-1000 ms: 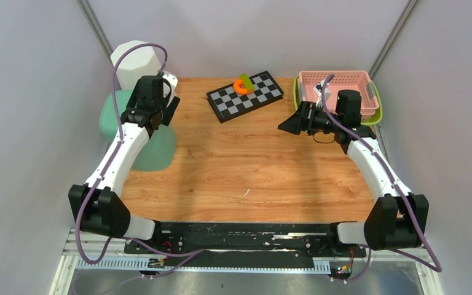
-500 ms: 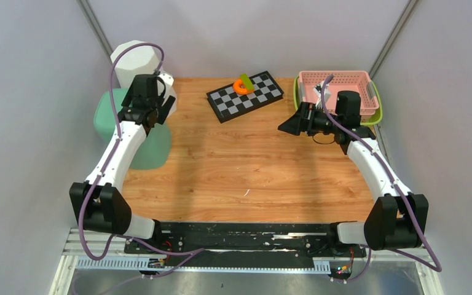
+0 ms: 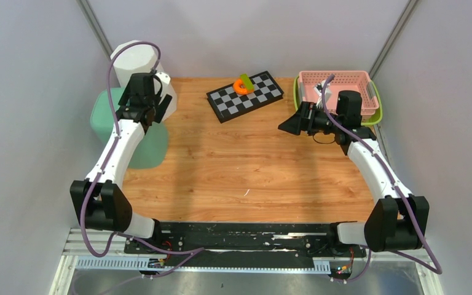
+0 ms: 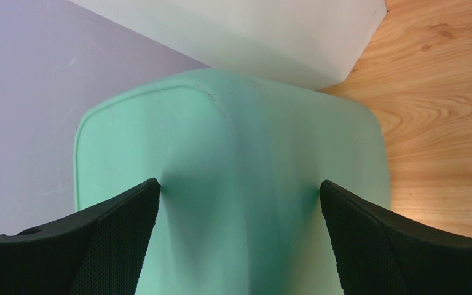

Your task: Turn the large container upside down

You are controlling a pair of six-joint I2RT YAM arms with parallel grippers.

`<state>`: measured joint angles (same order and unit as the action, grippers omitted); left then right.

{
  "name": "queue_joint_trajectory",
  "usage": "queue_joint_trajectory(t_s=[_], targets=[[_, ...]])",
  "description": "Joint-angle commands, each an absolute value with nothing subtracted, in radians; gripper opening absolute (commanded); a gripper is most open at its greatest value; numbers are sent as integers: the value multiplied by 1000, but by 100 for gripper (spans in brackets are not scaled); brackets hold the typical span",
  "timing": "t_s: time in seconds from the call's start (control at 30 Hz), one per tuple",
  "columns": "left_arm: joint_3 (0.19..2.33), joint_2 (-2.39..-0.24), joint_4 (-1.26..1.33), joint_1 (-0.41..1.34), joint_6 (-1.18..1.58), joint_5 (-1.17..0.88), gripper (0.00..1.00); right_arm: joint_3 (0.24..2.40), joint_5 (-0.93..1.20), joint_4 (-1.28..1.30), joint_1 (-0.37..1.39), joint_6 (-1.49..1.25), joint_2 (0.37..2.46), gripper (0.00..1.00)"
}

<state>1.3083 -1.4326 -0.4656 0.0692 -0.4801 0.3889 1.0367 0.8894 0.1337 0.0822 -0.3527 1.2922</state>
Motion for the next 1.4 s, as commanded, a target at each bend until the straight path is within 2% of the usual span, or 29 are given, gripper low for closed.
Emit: queue_joint_trajectory(t_s=[0.0, 0.3, 0.73, 1.1, 1.37], targets=[[1320, -1479, -554, 49, -446, 390, 100, 1022, 890, 117, 60, -363, 1272, 100], [1368, -1458, -598, 48, -425, 336, 100, 1024, 893, 116, 57, -359, 1272, 100], [1492, -1260, -734, 62, -356, 26, 100, 1111, 736, 248, 57, -207, 1241, 100], [1382, -1061, -867, 147, -447, -390, 100, 1215, 407, 352, 57, 20, 1243, 100], [1176, -875, -895, 151, -638, -654, 100, 1313, 216, 350, 57, 61, 1384, 99]])
